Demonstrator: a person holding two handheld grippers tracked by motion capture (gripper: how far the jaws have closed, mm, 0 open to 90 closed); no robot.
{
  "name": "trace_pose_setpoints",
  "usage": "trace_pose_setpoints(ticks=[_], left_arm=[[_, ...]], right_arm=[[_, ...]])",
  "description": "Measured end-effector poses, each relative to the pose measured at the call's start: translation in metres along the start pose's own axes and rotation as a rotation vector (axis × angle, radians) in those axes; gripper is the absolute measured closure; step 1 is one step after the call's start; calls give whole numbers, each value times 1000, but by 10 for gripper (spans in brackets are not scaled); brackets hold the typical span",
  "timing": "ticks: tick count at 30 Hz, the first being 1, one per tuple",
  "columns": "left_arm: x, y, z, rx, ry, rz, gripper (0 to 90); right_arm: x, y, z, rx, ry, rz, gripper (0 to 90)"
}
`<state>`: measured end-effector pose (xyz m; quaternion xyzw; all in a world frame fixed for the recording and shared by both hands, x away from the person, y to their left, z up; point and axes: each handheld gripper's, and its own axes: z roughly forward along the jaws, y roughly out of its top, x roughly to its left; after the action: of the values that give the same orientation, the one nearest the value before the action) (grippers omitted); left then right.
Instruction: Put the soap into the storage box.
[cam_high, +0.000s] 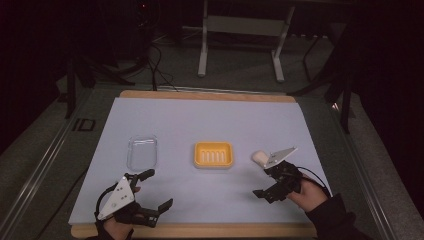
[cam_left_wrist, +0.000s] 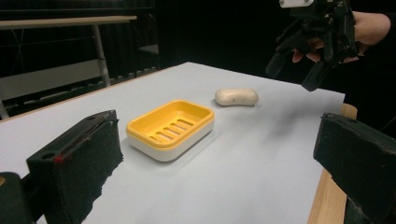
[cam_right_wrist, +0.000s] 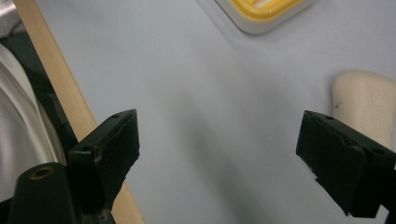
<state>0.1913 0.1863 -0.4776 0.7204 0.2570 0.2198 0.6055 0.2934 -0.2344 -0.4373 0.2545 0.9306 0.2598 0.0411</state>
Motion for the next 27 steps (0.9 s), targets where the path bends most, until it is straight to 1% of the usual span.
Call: trace_pose_setpoints(ticks=[1, 2, 3, 4, 5, 6, 11, 14, 16, 19, 22, 25, 26, 27], left_arm=[[0, 0, 0, 0, 0, 0, 11], [0, 0, 0, 1, 0, 0, 12], [0, 0, 0, 4, 1, 2, 11], [0, 0, 0, 5, 2, 1, 11], [0, 0, 0, 5, 2, 1, 11], [0, 0, 0, 4, 2, 0, 11], [0, 0, 0, 7, 3, 3, 11], [0, 0, 0, 7, 6, 2, 11], [0, 0, 0, 5, 9, 1, 11], [0, 0, 0, 5, 9, 2, 11], [0, 0, 0, 7, 8, 4, 12], [0, 0, 0, 9, 9, 5, 11], [0, 0, 1, 9, 8, 4, 11], [0, 0, 1, 9, 8, 4, 11]], right_arm=[[0, 0, 0, 0, 0, 0, 133], [-2, 1, 1, 19, 9, -1, 133], [-3, 3, 2, 59, -5, -22, 135], [-3, 4, 3, 79, 1, -24, 135], [-3, 4, 3, 79, 1, -24, 135], [-3, 6, 4, 119, 5, -38, 136], [-4, 12, 9, 226, 5, -39, 136], [-4, 16, 10, 262, -11, -44, 129], [-5, 18, 10, 278, -11, -33, 127], [-6, 20, 12, 317, -16, -35, 119], [-7, 21, 15, 366, -20, -49, 121], [-8, 21, 19, 411, -48, -76, 133], [-9, 22, 20, 422, -58, -76, 135], [-10, 22, 20, 432, -53, -71, 135]])
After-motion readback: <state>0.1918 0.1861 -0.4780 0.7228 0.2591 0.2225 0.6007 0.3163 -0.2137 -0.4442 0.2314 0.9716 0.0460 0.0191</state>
